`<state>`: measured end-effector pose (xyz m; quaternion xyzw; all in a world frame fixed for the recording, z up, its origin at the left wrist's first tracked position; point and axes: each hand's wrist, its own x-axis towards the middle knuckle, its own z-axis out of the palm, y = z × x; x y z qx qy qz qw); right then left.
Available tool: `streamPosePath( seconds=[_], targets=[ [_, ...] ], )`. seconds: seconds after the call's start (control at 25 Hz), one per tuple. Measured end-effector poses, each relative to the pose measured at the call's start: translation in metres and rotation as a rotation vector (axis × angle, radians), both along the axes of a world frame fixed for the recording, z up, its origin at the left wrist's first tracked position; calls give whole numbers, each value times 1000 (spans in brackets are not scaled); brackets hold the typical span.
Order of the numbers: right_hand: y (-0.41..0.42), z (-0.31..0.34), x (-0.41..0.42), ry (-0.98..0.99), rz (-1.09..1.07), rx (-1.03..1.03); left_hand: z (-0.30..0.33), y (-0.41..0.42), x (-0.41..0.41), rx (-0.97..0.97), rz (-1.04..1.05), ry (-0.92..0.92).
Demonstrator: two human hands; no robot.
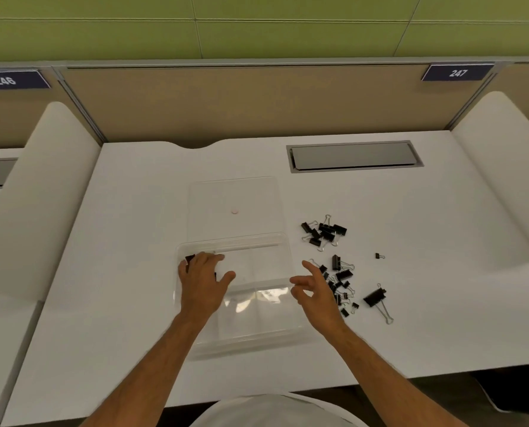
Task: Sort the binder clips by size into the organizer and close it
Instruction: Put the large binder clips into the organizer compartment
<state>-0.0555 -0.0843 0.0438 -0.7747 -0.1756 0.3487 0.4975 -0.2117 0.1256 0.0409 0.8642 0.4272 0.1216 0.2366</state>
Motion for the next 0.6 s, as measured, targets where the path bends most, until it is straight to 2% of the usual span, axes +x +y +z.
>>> streamPosePath(
  seconds=[0.12, 0.28, 0.4, 0.6],
  targets=[
    [-18, -4, 22, -80, 23, -46, 5, -33, 30, -77, -80, -88],
    [-60, -11, 63, -190, 31, -117, 15, -87, 73, -215, -104, -102],
    [-98, -16, 99, -336, 29, -208, 18, -121, 106, -260, -135, -97],
    [-147, -36, 137, -399, 48, -331, 24, -164, 139, -263, -120, -138]
  ],
)
